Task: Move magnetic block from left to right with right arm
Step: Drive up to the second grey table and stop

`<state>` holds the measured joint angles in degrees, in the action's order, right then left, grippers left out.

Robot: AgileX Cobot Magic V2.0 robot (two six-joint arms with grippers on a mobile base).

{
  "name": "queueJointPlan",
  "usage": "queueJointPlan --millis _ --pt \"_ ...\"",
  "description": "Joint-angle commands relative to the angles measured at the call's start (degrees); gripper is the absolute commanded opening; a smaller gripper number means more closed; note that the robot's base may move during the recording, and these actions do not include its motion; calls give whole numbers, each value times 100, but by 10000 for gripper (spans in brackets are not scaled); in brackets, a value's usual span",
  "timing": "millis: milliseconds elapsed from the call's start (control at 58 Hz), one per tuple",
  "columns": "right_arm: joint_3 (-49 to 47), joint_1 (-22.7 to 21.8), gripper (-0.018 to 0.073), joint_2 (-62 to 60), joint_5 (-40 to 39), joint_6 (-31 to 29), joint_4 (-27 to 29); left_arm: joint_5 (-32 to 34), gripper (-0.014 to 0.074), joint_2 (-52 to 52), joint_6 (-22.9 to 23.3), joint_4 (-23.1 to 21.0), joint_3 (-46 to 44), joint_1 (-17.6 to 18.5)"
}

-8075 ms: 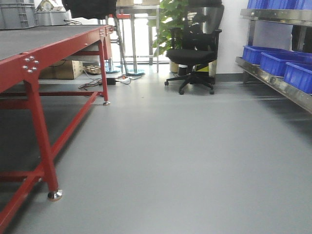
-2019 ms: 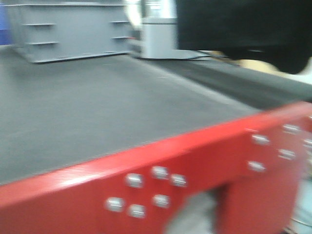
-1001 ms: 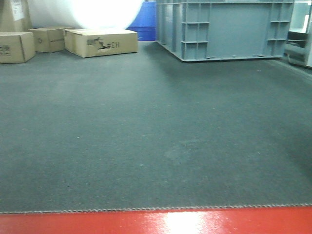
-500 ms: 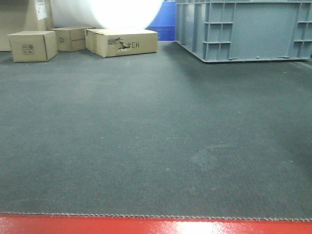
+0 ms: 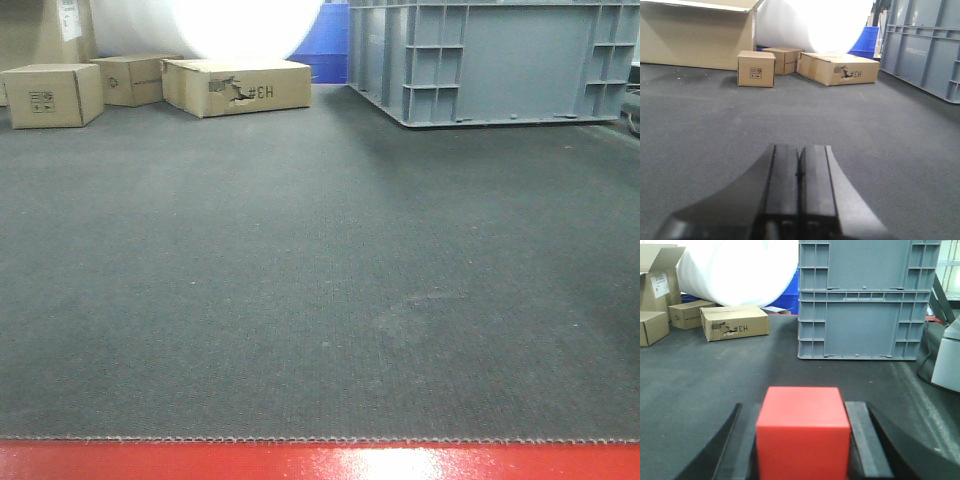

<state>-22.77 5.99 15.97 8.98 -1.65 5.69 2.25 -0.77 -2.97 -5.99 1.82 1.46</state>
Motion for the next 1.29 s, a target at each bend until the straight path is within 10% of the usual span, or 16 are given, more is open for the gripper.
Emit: queueJointPlan --millis 0,897,1277 --pt "-188 -39 277 60 -503 -60 11 496 -126 -49 -1 -27 44 -6" --pt "-489 39 277 929 385 165 2 496 -126 -49 -1 -27 44 -6" --pt "-1571 1336 277 3557 1697 1911 -744 496 -126 -49 -1 -27 44 -6"
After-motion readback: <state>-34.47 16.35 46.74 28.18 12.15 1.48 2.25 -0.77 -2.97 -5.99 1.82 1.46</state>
